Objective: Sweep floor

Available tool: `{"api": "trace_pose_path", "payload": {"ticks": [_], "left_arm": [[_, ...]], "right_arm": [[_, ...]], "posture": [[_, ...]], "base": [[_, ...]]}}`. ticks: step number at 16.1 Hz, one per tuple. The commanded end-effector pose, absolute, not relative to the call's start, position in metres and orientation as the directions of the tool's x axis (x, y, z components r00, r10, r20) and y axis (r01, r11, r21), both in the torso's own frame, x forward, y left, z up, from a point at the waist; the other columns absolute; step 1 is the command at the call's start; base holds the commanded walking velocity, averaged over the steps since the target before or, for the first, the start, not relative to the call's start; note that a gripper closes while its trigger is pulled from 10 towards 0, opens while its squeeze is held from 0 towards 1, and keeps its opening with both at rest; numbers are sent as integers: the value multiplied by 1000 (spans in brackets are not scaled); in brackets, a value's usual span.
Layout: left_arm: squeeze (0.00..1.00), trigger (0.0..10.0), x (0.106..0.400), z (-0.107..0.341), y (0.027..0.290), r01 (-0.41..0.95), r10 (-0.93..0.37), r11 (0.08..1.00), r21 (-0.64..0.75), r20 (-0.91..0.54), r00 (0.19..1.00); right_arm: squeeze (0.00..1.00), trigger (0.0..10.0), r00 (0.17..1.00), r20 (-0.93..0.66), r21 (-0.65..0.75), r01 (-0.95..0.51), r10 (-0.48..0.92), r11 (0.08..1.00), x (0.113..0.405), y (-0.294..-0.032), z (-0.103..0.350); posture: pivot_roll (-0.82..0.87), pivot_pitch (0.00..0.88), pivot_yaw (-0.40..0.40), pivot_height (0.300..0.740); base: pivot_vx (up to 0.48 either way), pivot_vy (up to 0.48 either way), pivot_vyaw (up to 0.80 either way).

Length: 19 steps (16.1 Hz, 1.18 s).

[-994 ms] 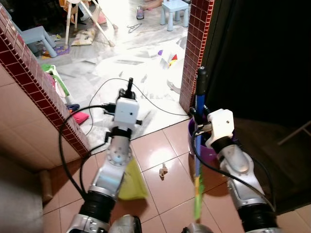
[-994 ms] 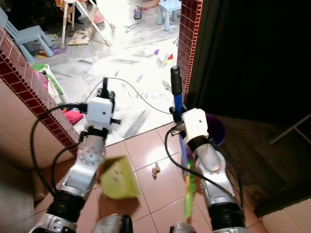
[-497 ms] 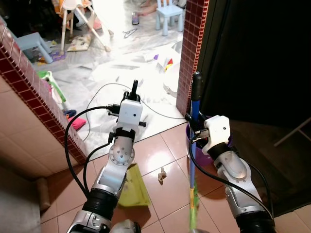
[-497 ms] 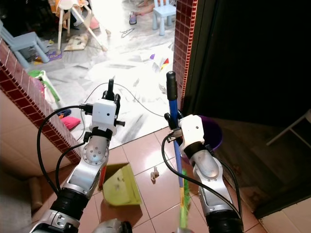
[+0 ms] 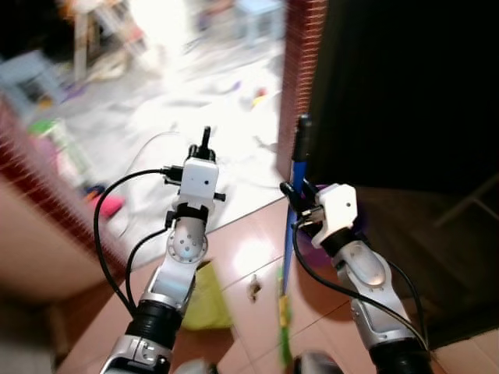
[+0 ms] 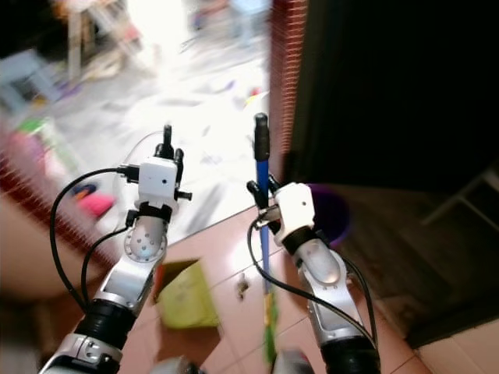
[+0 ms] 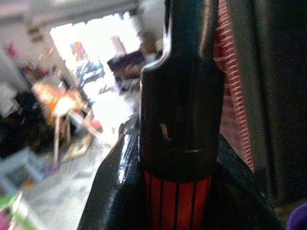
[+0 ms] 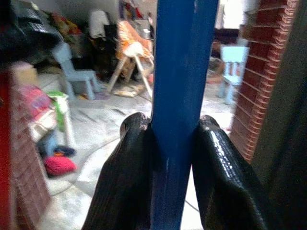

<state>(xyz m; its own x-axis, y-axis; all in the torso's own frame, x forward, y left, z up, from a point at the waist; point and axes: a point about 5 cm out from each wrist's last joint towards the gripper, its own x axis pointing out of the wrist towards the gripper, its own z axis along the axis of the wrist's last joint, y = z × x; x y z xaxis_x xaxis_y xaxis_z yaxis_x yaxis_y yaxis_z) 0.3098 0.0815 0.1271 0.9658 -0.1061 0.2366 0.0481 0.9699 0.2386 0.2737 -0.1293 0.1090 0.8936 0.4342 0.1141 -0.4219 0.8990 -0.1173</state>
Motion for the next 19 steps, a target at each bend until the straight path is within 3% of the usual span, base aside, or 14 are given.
{"api": "trace_pose_path", "payload": {"ticks": [1, 16, 19], "left_arm": [[0, 10000, 311, 137, 79, 48, -116, 970, 237, 285, 951], [0, 10000, 325, 139, 85, 42, -128, 957, 287, 290, 948], [0, 10000, 333, 138, 83, 50, -138, 953, 299, 280, 950]], "right_arm": [[0, 10000, 881, 156, -143, -428, 448, 892, 276, -127, 120], [0, 10000, 872, 169, -114, -446, 459, 888, 273, -124, 127], [0, 10000, 849, 189, -81, -488, 494, 869, 272, -116, 135]], "posture": [[-167, 0, 81, 740], [-187, 3, 109, 740], [-205, 66, 105, 740]], "base": [[0, 0, 0], [0, 0, 0], [0, 0, 0]]}}
